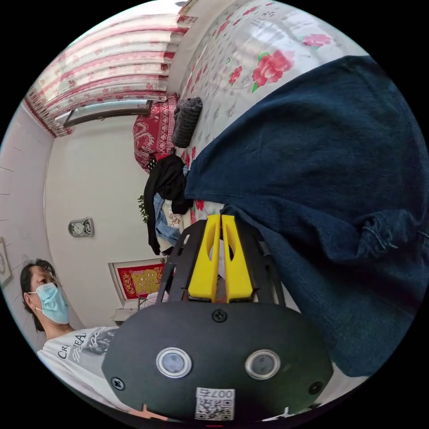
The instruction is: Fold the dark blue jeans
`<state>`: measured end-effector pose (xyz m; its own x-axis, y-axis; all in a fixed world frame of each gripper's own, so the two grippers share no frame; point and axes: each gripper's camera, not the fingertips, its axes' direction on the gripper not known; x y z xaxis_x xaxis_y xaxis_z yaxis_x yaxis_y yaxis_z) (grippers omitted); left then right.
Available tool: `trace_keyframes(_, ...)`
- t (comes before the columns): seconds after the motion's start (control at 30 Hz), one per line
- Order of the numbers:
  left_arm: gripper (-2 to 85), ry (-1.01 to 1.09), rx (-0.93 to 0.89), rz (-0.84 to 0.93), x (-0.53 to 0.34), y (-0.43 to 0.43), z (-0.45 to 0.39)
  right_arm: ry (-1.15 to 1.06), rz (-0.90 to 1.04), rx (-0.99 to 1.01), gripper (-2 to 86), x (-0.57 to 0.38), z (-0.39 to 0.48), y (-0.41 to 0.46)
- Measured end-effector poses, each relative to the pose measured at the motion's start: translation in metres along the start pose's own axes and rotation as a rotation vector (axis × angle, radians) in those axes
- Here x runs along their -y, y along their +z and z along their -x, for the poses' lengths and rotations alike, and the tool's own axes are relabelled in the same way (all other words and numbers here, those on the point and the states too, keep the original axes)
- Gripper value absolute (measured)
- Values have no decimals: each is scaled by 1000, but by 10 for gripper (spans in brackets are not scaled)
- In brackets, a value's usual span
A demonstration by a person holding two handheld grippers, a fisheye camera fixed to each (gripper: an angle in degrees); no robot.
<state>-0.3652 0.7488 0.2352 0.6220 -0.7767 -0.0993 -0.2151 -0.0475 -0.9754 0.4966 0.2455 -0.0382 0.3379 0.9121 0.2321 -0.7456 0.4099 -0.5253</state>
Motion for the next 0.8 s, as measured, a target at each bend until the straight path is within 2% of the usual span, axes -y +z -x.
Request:
trace_keyframes(0.2, -8, -245, 6, -324, -42, -160, 60, -150, 28, -118, -2, -33, 14, -27)
trace_keyframes(0.27, -6, -228, -8, -366, -36, -188, 62, -178, 38, -161, -2, -46, 16, -30)
trace_keyframes(0.37, 6, -100, 112, -236, 6, -169, 29, -124, -15, -112, -2, -60, 9, -36)
trace_keyframes(0.43, 42, -21, 102, -183, 38, -133, 3, -81, -51, -81, -2, -67, 3, -35)
trace_keyframes(0.5, 116, 31, -73, -103, 85, -71, -31, -68, -67, -67, -2, -72, 1, -33)
trace_keyframes(0.63, 167, 79, -251, 119, 150, 25, -82, -63, -83, -70, -2, -82, 4, -31)
trace_keyframes(0.67, 168, 102, -229, 218, 165, 51, -98, -62, -87, -72, -2, -83, 5, -31)
trace_keyframes(0.7, 163, 124, -122, 315, 176, 72, -110, -64, -94, -74, -2, -87, 8, -32)
trace_keyframes(0.73, 140, 137, -59, 349, 180, 81, -114, -74, -99, -81, -2, -91, 11, -34)
trace_keyframes(0.77, 94, 153, 64, 364, 186, 91, -118, -82, -103, -88, -2, -94, 13, -35)
trace_keyframes(0.8, 35, 156, 113, 363, 194, 96, -115, -100, -109, -110, -2, -100, 17, -37)
